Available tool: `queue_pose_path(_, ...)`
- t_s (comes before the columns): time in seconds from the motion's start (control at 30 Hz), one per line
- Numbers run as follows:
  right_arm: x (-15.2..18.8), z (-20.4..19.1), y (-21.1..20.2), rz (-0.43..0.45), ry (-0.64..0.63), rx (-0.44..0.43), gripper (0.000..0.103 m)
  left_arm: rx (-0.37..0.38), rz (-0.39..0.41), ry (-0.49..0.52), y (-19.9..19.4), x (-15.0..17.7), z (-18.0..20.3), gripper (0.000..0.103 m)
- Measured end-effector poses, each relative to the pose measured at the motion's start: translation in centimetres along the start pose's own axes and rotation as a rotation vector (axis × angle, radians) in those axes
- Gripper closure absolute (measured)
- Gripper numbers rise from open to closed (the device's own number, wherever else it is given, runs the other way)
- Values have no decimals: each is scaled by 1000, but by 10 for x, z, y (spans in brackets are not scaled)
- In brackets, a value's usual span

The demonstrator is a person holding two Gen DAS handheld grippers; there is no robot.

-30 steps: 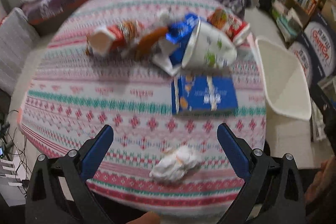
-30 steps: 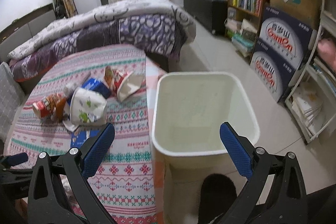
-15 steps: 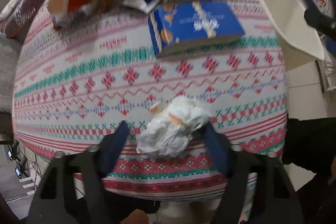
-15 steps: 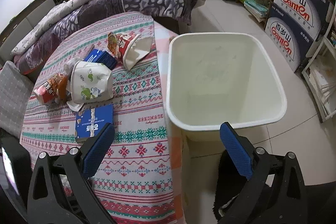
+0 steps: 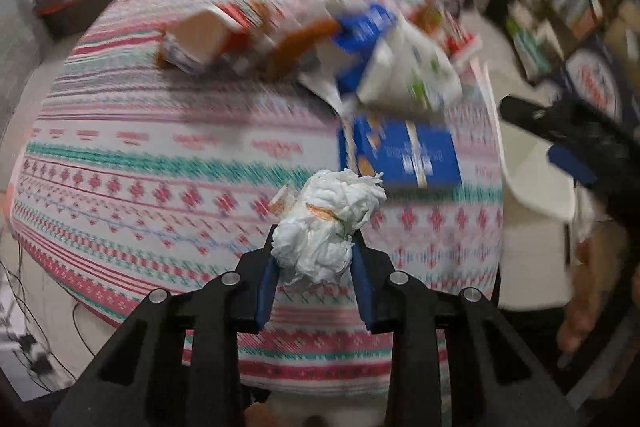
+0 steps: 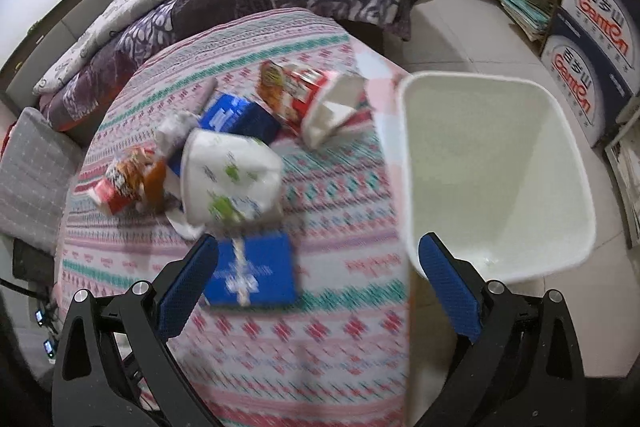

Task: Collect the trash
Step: 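Grasp the white paper cup with the right tool while the left tool holds the tissue, then carry both tools over the white bin and open them to drop cup and tissue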

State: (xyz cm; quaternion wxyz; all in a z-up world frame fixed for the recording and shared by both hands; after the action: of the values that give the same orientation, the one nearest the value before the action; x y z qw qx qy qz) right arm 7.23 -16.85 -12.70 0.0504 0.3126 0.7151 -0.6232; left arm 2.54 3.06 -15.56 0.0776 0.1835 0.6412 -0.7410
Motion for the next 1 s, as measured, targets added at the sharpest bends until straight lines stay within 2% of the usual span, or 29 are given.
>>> queue_pose_path(0.07, -8, -17, 10, -6, -17, -15, 7, 22, 15, -46, -10, 0, -10, 70)
queue_pose_path(0.1, -11, -24, 15, -8, -26, -12, 7, 31, 12, -59, -28, -11, -11, 70)
queue_pose_path(0.3, -21, -64, 46, -59, -66, -1, 7, 57, -8, -125, -27, -26, -35, 70)
queue_pose_path(0.47, -25, -68, 65, -77, -74, 55, 7, 73, 4, -153, -23, -35, -36, 70)
queue_pose_path(0.57, -25, -62, 74, -105, -59, 35, 7, 73, 22, -157, -24, -38, -36, 70)
queue_pose_path(0.63, -25, -59, 74, -101, -40, -16, 24, 73, 41, -164, -26, -40, -36, 70)
queue_pose_path(0.67, -25, -59, 73, -96, -32, -33, 25, 71, 52, -166, -28, -41, -37, 70)
queue_pose_path(0.83, -33, -62, 36, 27, -90, -61, 26, 41, 138, -168, -42, -48, -35, 70)
queue_pose_path(1.0, -54, -58, -24, 172, -150, -62, 26, -6, 309, -135, -78, -68, -16, 70)
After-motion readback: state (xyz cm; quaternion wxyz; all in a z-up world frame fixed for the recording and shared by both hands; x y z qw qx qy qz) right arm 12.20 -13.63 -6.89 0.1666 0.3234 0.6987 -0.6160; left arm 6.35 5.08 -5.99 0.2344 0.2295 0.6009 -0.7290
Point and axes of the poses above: each gripper's, at about its wrist camera, not at the fingertips, and y roughly the way its jaws point, z to its right, x to its underside, the point moved 3 cm from there along y, roughly the way its jaws point, and after that the axes turned 2 degrees about y, right-handed, at the moved point
